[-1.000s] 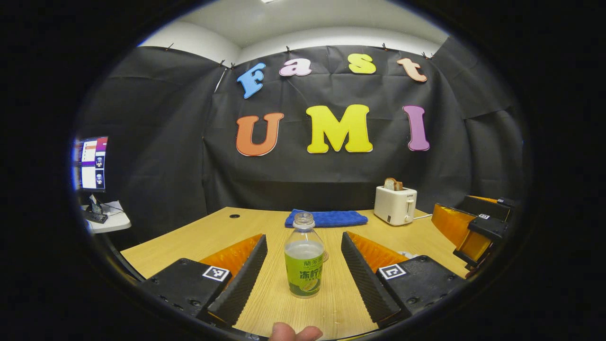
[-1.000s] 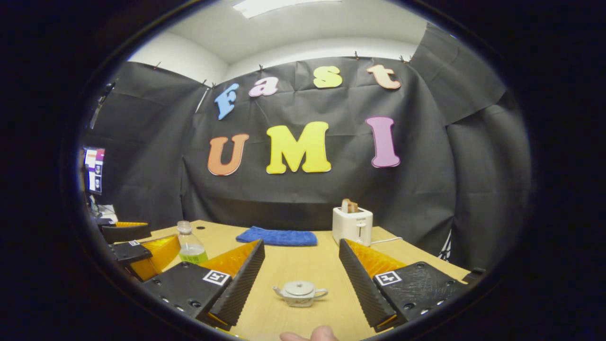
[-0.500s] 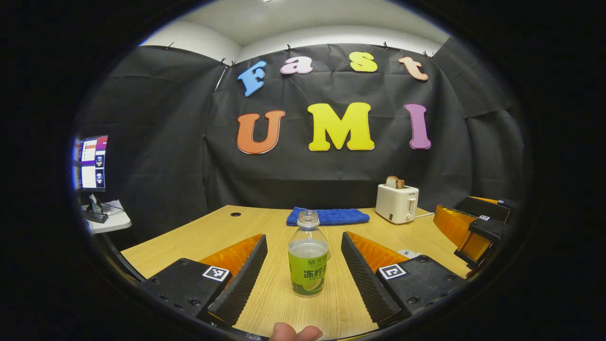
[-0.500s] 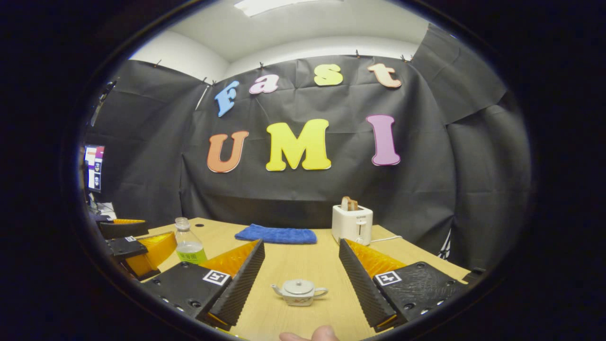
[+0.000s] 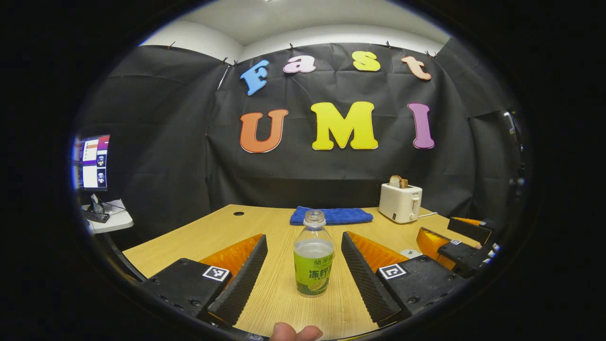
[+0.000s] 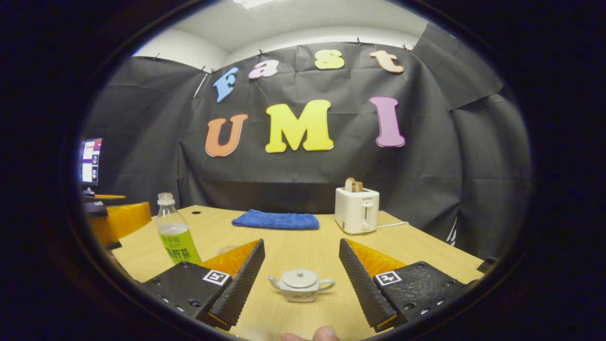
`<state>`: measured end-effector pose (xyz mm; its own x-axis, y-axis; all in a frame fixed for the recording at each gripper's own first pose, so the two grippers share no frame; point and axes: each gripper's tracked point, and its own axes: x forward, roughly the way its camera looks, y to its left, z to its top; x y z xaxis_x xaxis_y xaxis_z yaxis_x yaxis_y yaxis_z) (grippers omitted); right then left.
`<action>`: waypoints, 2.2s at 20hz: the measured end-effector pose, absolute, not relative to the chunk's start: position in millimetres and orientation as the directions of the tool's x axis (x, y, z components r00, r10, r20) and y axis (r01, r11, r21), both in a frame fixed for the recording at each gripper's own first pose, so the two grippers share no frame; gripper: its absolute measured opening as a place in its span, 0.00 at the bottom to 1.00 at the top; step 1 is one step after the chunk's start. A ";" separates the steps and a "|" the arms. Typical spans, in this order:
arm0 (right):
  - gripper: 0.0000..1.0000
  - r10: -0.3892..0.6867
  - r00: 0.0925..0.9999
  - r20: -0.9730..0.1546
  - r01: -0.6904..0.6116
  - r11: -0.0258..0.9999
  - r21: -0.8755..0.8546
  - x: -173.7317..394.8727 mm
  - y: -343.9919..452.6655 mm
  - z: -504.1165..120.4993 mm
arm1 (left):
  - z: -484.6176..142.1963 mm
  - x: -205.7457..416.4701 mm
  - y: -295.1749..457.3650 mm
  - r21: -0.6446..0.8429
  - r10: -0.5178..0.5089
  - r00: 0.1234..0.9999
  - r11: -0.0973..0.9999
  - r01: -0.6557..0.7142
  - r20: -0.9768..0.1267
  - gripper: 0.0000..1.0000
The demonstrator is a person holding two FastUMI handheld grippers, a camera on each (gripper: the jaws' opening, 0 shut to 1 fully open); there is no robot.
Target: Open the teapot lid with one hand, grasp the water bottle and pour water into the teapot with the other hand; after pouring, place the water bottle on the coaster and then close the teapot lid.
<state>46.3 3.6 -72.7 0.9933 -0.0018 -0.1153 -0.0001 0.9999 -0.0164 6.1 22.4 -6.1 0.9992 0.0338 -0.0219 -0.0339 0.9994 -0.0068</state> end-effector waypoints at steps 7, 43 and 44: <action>0.95 -0.009 0.980 -0.196 0.001 0.999 -0.038 77.2 0.9 -111.4 | -6.8 6.5 24.2 0.000 0.034 0.999 0.999 -0.034 -0.022 0.98; 0.00 0.049 0.978 -0.201 -0.044 0.999 0.029 82.8 -5.1 -87.6 | -70.3 16.1 15.7 -0.056 0.004 0.991 0.998 -0.011 -0.133 0.99; 0.00 0.051 0.979 -0.200 -0.048 0.999 0.019 79.5 -5.9 -85.8 | -77.1 18.7 13.0 -0.053 0.001 0.988 0.999 -0.009 -0.151 0.99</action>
<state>79.5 -5.9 -85.8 0.9786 0.0509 -0.1996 -0.0479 0.9987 0.0194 18.7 13.0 -77.1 0.9885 0.0012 -0.1515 -0.0094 0.9985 -0.0533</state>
